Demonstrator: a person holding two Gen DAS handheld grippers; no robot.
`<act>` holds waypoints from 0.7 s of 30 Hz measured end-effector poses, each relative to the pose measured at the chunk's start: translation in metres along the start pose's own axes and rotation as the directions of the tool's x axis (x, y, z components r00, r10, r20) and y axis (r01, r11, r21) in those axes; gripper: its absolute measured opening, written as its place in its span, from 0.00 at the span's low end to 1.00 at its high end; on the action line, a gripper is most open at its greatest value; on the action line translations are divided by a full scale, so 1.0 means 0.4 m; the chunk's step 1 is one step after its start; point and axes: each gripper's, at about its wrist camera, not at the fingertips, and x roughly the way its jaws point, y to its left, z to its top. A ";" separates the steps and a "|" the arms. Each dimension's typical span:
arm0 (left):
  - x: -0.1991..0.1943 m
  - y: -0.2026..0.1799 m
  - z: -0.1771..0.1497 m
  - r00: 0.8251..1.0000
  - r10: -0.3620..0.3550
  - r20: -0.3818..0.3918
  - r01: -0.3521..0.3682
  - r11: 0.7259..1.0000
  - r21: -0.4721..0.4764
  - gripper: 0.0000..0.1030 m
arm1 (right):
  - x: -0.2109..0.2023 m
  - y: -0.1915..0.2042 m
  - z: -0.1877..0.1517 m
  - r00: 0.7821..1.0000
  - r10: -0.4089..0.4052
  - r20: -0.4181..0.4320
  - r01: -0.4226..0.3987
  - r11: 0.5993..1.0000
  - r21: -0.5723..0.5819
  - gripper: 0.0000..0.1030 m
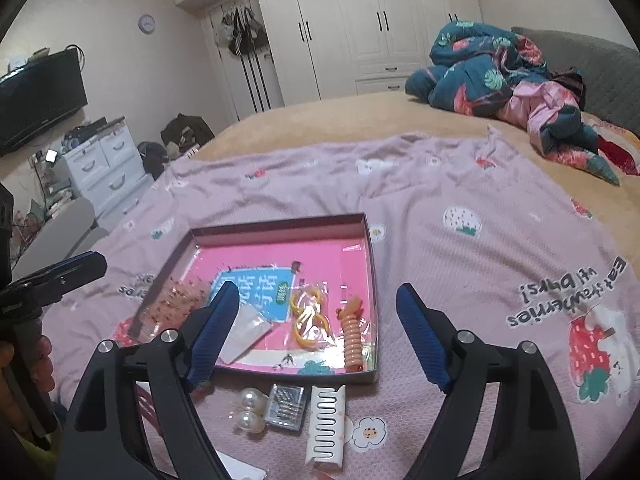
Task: Organize jewelry
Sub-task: 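Withdraw both open tools away from the tray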
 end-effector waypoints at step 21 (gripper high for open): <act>-0.203 -0.002 -0.011 0.994 0.007 0.111 -0.002 0.999 -0.041 0.91 | -0.180 0.057 0.002 0.994 0.046 0.099 -0.043 0.999 -0.034 0.82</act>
